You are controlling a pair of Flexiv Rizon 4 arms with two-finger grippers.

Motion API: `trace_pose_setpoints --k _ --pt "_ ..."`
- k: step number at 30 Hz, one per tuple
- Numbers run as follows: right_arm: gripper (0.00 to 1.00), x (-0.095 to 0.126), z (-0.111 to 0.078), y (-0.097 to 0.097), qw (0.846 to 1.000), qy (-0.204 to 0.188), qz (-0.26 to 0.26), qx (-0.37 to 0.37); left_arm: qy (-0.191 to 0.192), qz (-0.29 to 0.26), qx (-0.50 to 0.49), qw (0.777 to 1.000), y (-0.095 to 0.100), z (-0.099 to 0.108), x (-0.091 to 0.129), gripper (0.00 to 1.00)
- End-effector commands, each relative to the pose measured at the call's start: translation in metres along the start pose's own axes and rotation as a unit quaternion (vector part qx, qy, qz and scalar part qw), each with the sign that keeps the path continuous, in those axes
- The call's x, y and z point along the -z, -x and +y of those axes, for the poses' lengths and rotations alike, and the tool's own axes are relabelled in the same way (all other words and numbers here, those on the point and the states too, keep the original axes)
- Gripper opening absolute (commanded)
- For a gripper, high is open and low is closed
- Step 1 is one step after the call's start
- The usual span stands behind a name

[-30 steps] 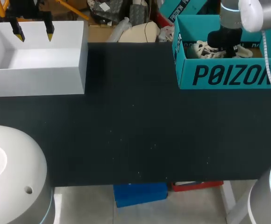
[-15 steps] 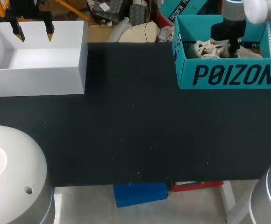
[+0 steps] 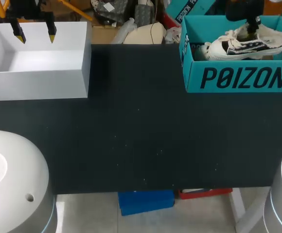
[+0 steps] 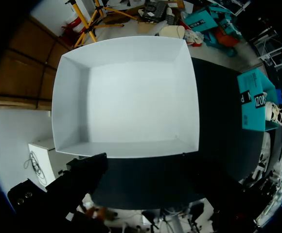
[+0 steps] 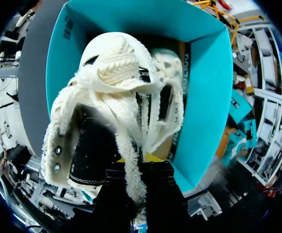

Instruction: Take the shoe out of the shoebox, open the shoe tongue, remove and reinsert the insole, then place the shoe into the shoebox

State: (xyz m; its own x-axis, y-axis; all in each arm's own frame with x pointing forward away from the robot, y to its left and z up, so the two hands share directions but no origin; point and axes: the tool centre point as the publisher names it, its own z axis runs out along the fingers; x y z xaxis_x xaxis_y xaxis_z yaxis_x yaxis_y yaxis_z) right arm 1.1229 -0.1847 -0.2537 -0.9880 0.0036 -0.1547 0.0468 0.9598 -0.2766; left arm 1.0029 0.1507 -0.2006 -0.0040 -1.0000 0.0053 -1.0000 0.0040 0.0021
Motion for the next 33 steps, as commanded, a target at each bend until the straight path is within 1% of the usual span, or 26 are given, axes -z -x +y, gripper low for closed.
trace_pose_setpoints --k 1,4,6,10,13,18,21,23,28,31,33 --pt "0.00 0.086 0.003 -0.019 0.999 0.004 -0.019 -0.027 0.001 -0.002 0.001 1.000 -0.001 0.001 0.000 1.00" --pt "0.00 0.115 0.013 -0.030 0.999 0.006 -0.028 -0.040 0.001 -0.002 0.001 1.000 -0.001 0.001 0.000 1.00" --pt "0.00 0.133 0.022 -0.040 0.998 0.000 -0.034 -0.044 0.001 -0.002 0.001 1.000 -0.001 0.001 0.000 1.00" --pt "0.00 0.167 0.049 -0.065 0.998 -0.009 -0.042 -0.047 0.001 -0.002 0.001 1.000 -0.001 0.001 0.000 1.00" --pt "0.00 0.187 0.077 -0.085 0.998 -0.010 -0.046 -0.047 0.001 -0.002 0.001 1.000 -0.001 0.001 0.000 1.00" --pt "0.00 0.211 0.132 -0.118 0.998 -0.004 -0.049 -0.038 0.001 -0.002 0.001 1.000 -0.001 0.001 0.000 1.00" --pt "0.00 0.221 0.163 -0.136 0.998 0.005 -0.047 -0.029 0.001 -0.002 0.001 1.000 -0.001 0.001 0.000 1.00" --pt "0.00 0.223 0.182 -0.149 0.999 0.011 -0.043 -0.028 0.001 -0.002 0.001 1.000 -0.001 0.001 0.000 1.00" --pt "0.00 0.215 0.228 -0.180 0.999 0.028 -0.025 -0.023 0.001 -0.002 0.001 1.000 -0.001 0.001 0.000 1.00" --pt "0.00 0.212 0.251 -0.196 0.999 0.041 -0.015 -0.017 0.001 -0.002 0.001 1.000 -0.001 0.001 0.000 1.00" --pt "0.00 0.212 0.259 -0.204 0.999 0.048 -0.017 -0.019 0.001 -0.002 0.001 1.000 -0.001 0.001 0.000 1.00"
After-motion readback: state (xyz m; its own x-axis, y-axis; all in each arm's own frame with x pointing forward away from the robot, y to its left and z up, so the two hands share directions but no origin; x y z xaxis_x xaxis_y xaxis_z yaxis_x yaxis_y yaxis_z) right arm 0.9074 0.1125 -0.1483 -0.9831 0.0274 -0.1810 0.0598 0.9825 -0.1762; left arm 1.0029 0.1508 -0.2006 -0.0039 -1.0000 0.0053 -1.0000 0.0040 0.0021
